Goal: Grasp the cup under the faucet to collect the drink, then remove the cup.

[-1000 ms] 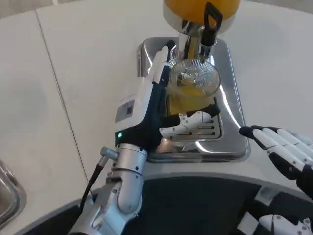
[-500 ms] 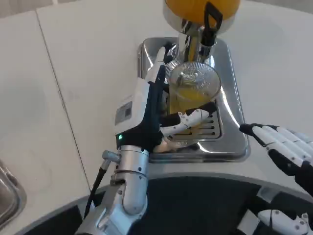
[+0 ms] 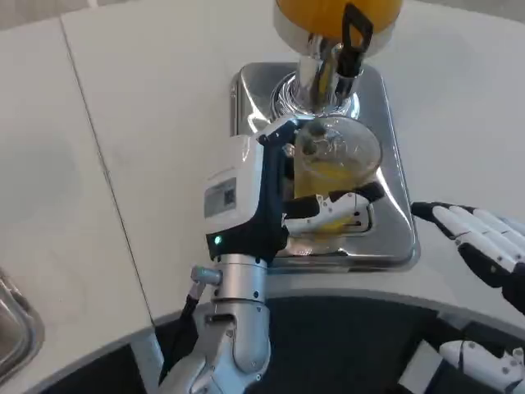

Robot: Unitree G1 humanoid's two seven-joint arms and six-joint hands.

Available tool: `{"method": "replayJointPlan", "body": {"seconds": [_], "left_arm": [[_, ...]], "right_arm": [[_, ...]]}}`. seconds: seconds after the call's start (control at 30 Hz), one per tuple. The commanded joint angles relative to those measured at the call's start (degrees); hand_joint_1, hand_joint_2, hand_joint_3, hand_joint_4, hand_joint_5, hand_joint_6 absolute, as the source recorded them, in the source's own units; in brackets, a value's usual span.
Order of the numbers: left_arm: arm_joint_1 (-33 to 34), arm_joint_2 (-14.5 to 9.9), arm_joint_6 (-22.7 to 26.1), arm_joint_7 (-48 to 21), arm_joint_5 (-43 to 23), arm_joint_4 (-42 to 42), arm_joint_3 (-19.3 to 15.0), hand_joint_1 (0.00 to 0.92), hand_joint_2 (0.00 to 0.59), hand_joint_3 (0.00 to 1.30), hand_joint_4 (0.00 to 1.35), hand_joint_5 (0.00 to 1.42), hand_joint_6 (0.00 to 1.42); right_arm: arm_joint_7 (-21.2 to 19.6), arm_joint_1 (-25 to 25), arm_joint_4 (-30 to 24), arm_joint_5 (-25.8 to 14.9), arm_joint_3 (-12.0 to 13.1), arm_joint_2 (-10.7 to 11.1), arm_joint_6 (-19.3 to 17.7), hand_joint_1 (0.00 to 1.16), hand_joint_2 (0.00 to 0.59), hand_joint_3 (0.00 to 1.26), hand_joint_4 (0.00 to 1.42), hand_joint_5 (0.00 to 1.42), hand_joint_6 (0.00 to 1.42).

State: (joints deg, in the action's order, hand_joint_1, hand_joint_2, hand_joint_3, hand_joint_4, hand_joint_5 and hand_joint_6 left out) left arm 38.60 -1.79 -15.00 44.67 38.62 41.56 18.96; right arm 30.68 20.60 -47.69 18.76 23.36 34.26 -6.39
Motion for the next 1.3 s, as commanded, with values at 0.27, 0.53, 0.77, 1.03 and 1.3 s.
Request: {"method": "replayJointPlan", "body": {"seconds": [0.27, 0.53, 0.77, 1.03, 1.3], "left_arm": [[-1.2, 2.1, 1.7, 0.0, -3.0, -4.3, -2.1, 0.766, 0.0, 1.1, 1.2, 1.31, 1.42], [-3.6, 1.0, 3.1, -0.9, -2.5, -8.7, -2.2, 0.799, 0.0, 1.11, 1.19, 1.27, 1.42], [-6.9, -1.7, 3.9, -2.8, -2.1, -14.8, -3.0, 0.815, 0.0, 1.12, 1.19, 1.26, 1.42], [-9.9, -5.1, 4.1, -5.1, -1.8, -19.2, -4.3, 0.794, 0.0, 1.14, 1.21, 1.28, 1.42], [-13.2, -9.3, 3.4, -6.6, -1.9, -23.1, -6.2, 0.79, 0.0, 1.15, 1.21, 1.3, 1.42]], "right_arm": [[1.4, -1.3, -0.9, 0.5, -1.0, 1.1, 2.6, 0.21, 0.417, 0.0, 0.0, 0.0, 0.02], [1.6, -1.4, -1.4, 0.6, -2.0, 0.8, 3.4, 0.22, 0.422, 0.0, 0.0, 0.0, 0.03], [1.5, -2.5, -2.4, 1.3, -3.9, 0.5, 5.0, 0.22, 0.425, 0.0, 0.0, 0.0, 0.03], [1.1, -1.8, -3.0, 1.8, -4.7, -0.2, 4.7, 0.22, 0.43, 0.0, 0.0, 0.0, 0.03], [1.2, -1.5, -4.4, 2.4, -5.4, -0.9, 4.9, 0.22, 0.432, 0.0, 0.0, 0.01, 0.03]]}}
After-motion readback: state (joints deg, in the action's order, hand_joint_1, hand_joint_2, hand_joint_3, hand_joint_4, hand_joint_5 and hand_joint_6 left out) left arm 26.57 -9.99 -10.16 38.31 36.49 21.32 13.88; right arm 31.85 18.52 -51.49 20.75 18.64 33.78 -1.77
